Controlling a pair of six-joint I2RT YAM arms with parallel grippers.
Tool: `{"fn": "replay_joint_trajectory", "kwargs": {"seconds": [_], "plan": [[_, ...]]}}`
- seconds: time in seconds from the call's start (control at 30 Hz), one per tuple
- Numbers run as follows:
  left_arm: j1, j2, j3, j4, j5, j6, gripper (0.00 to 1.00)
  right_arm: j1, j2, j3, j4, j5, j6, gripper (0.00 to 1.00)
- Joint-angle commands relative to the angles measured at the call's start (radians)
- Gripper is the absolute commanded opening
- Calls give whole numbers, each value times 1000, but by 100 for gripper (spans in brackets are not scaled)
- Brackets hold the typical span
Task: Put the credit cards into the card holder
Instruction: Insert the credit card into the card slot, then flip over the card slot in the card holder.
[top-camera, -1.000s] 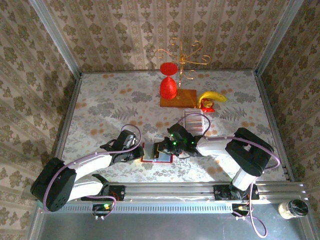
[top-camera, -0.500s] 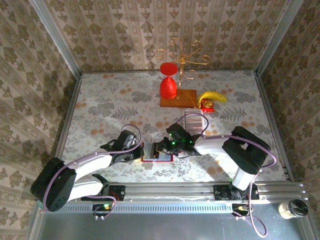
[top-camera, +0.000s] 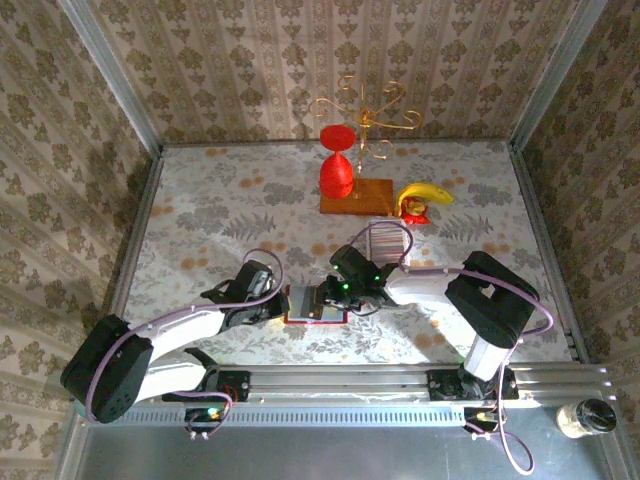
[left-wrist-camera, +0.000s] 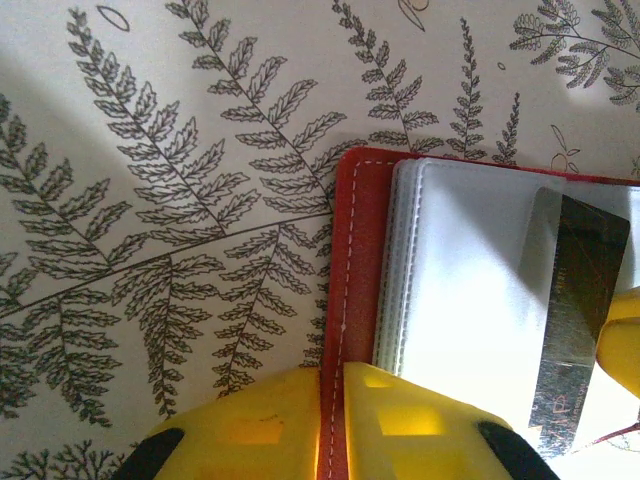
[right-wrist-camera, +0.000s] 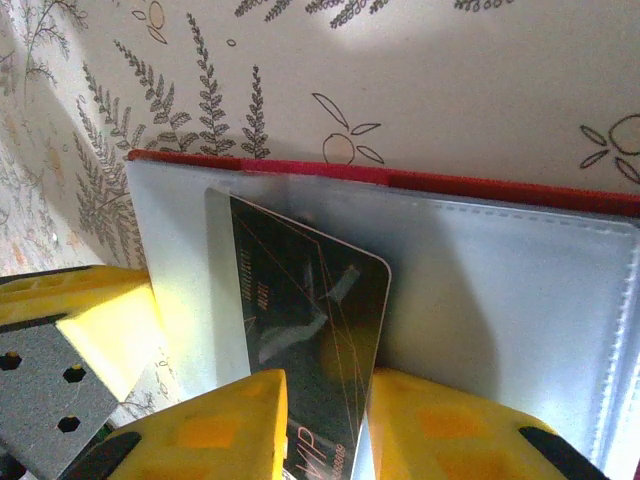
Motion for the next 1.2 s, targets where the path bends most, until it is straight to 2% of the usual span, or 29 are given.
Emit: {"fn": "replay_joint_trajectory", "kwargs": {"seconds": [0.0, 0.2, 0.6, 0.77, 0.87, 1.0, 1.17], "plan": [[-22, 19, -32, -3, 36, -12, 14, 13, 12, 43, -63, 31, -26, 26], [-22, 16, -36, -5, 36, -11, 14, 29, 56, 97, -75, 26, -33, 20], [-24, -17, -40, -21, 32, -15, 14, 62, 91, 155, -80, 25, -16, 20], [-23, -28, -44, -27, 28, -15, 14, 63, 43, 136, -121, 66, -22, 25], [-25, -35, -51, -26, 27, -18, 14, 67, -18, 114, -186, 127, -34, 29], [-27, -45, -61, -19, 29, -18, 14, 106, -111, 73, -274, 239, -34, 40], [-32, -47, -65, -16, 36, -14, 15, 141, -192, -20, -290, 333, 39, 44]]}}
